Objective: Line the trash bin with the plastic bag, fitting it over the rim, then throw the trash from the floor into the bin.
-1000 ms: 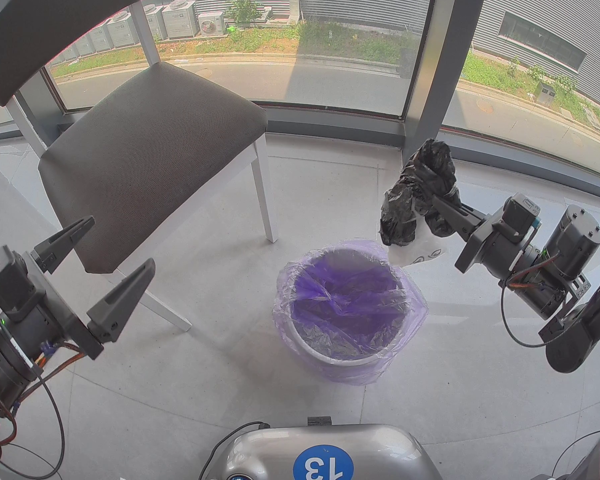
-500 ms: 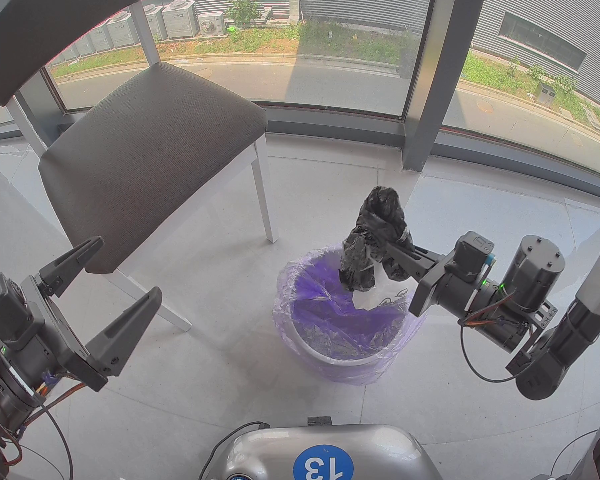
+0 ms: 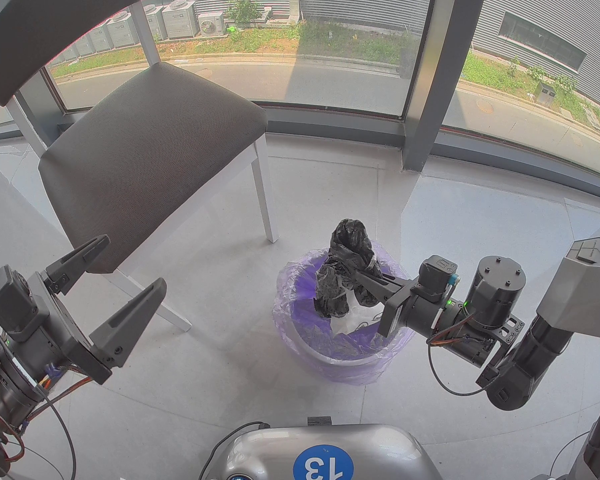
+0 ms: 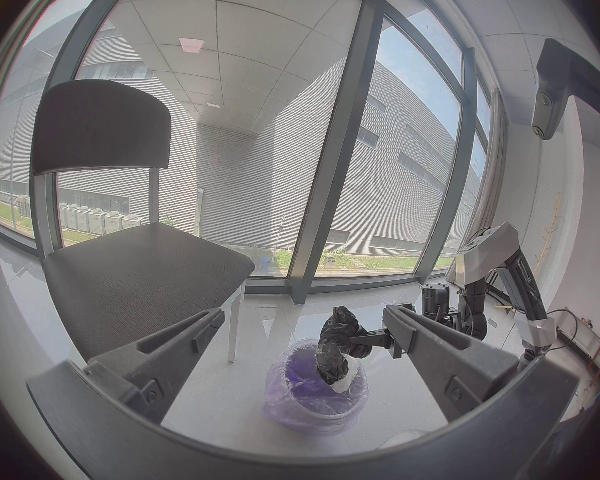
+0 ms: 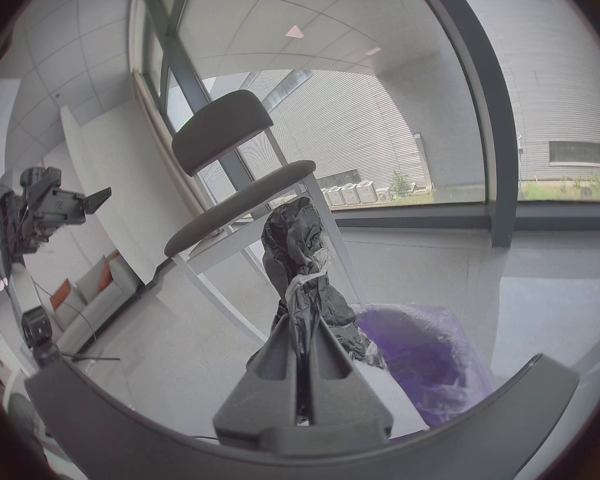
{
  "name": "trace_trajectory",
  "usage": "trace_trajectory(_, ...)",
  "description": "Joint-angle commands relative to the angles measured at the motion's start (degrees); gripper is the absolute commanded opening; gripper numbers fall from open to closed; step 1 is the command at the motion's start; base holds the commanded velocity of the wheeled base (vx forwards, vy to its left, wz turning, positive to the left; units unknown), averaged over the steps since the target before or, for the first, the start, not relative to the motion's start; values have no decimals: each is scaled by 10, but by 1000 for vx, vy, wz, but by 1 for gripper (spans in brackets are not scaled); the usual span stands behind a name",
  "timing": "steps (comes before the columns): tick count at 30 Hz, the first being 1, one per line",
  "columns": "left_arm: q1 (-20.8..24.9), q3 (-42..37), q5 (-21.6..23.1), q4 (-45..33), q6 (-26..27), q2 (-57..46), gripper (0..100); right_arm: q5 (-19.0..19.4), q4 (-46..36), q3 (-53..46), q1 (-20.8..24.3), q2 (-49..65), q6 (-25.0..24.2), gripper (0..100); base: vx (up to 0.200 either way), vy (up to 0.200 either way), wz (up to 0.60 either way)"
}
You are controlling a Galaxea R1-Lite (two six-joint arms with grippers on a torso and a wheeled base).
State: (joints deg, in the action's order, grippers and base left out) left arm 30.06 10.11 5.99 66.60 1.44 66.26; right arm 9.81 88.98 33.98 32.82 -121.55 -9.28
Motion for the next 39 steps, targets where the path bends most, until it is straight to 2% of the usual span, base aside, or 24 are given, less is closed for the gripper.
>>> trace_trajectory(1,0,-2,0,0,-1,6,100,-23,10,32,8,-33,-21,0,0,0,0)
trace_trajectory(9,0,-3,0,0,-1,6,100,-30,10,68,7,-71,-80,0,0,0,0)
trace_trajectory(24,0,-4,0,0,-2,6,100,-31,10,101,-1,-142,-114,0,0,0,0)
trace_trajectory(32,0,-5,0,1,-2,5,100,-32,10,145,-30,-183,-146,0,0,0,0)
trace_trajectory(39,0,-7,0,0,-2,6,100,-32,10,153,-40,-198,-152,0,0,0,0)
